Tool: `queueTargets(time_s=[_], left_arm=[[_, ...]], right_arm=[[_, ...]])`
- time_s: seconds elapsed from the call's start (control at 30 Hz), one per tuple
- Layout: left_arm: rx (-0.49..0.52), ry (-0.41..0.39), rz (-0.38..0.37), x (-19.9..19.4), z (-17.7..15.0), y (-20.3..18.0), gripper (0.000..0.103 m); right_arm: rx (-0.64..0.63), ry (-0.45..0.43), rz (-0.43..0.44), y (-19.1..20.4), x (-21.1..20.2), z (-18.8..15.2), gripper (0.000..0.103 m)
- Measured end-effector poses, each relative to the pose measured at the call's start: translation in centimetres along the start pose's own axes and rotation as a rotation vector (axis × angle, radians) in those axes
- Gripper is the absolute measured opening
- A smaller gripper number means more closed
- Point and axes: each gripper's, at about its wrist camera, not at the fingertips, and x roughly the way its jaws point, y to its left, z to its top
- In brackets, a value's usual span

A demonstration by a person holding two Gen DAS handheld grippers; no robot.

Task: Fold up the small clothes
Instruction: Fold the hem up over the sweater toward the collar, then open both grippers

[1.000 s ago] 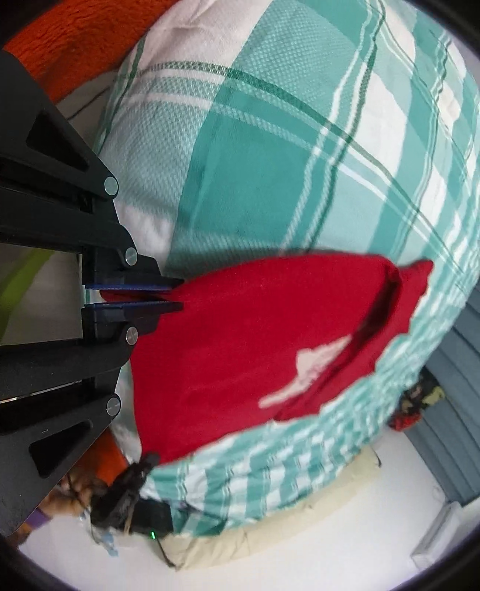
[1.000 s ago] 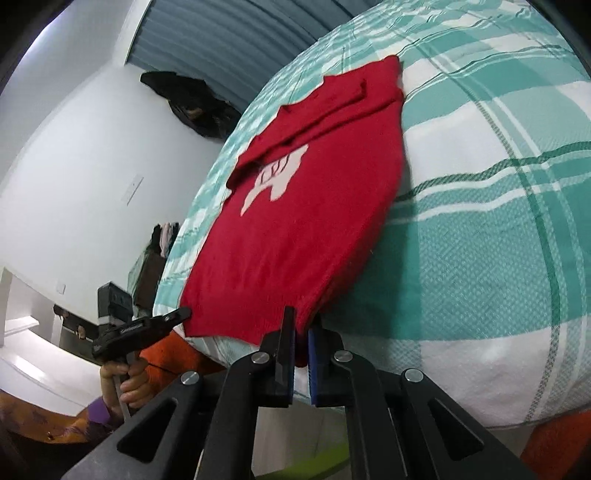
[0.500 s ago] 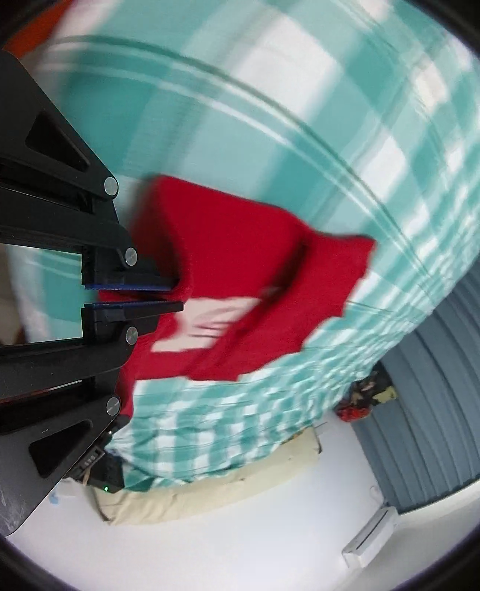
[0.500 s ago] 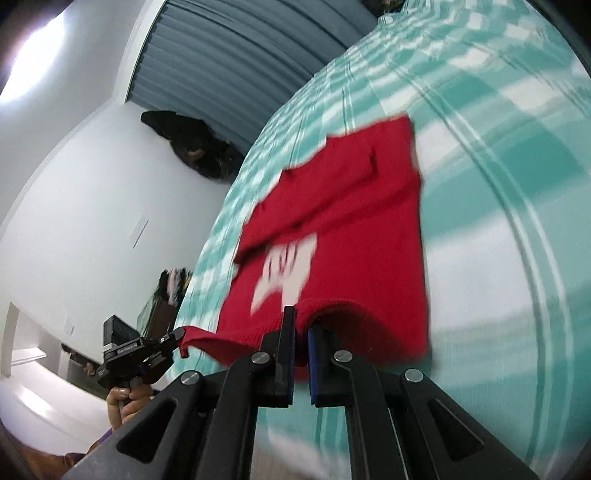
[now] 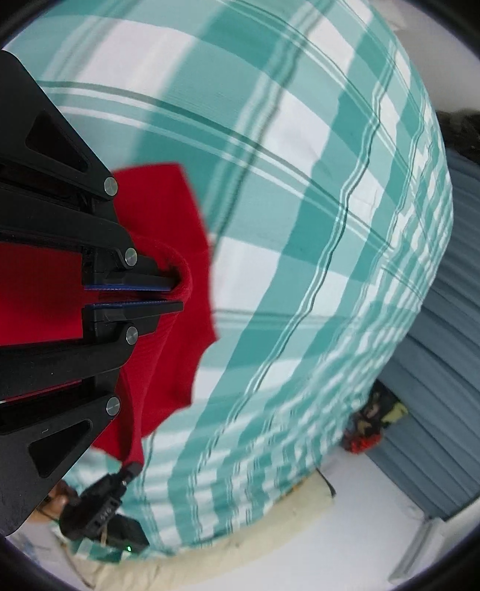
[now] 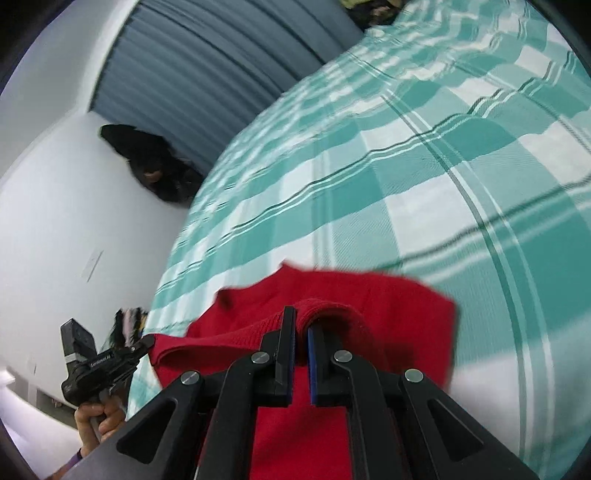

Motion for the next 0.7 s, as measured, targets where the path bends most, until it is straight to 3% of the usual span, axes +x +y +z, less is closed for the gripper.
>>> queueTargets(time_s=[0.1,0.13,0.17,0.23,0.3,0.43,0.5,0.57,0.63,0.7], left_arm=[[0.011,0.035,0.057,3.0,1.4,0.2,0.006],[0.000,0.051,0.092,4.0,1.9,0.6,0.011],[-0.014,0.063,0.104,4.5,2.3,1.0,0.017],[-0.055,0.052,0.150,4.4,3.4,2.0,0.070],[-0.071,-0.019,0.150,2.5,3.7,2.6,0.083],[-0.047,-0.072,0.124,-1.4,2.1,2.4,0.082],[0.039,-0.099,0.077,-3.5,-0.4,0.8,0.084],[0.155,-0.090,0.080,-4.1,-3.8,-1.0,0.093],[0.266,-0.008,0.162,-1.8,-6.9,-2.2,0.095],[0.340,0.149,0.291,2.3,-9.2,-2.2,0.088]], right_arm=[[-0.005,0.004,-0.037,-1.0,3.0,1.6,0.007],[-0.002,0.008,-0.047,-1.3,3.9,2.0,0.015],[0.014,0.015,-0.062,-1.7,4.7,2.3,0.037],[0.027,0.009,-0.074,-2.0,4.9,2.7,0.067],[-0.022,-0.018,-0.070,-1.2,3.8,2.8,0.067],[-0.211,-0.059,-0.109,2.6,1.0,1.4,0.067],[-0.334,-0.046,-0.069,5.1,-0.3,-0.8,0.067],[-0.450,-0.026,-0.046,6.7,-0.6,-3.8,0.068],[-0.496,0.095,-0.072,6.6,2.0,-6.8,0.069],[-0.463,0.279,-0.169,4.7,5.9,-8.8,0.069]])
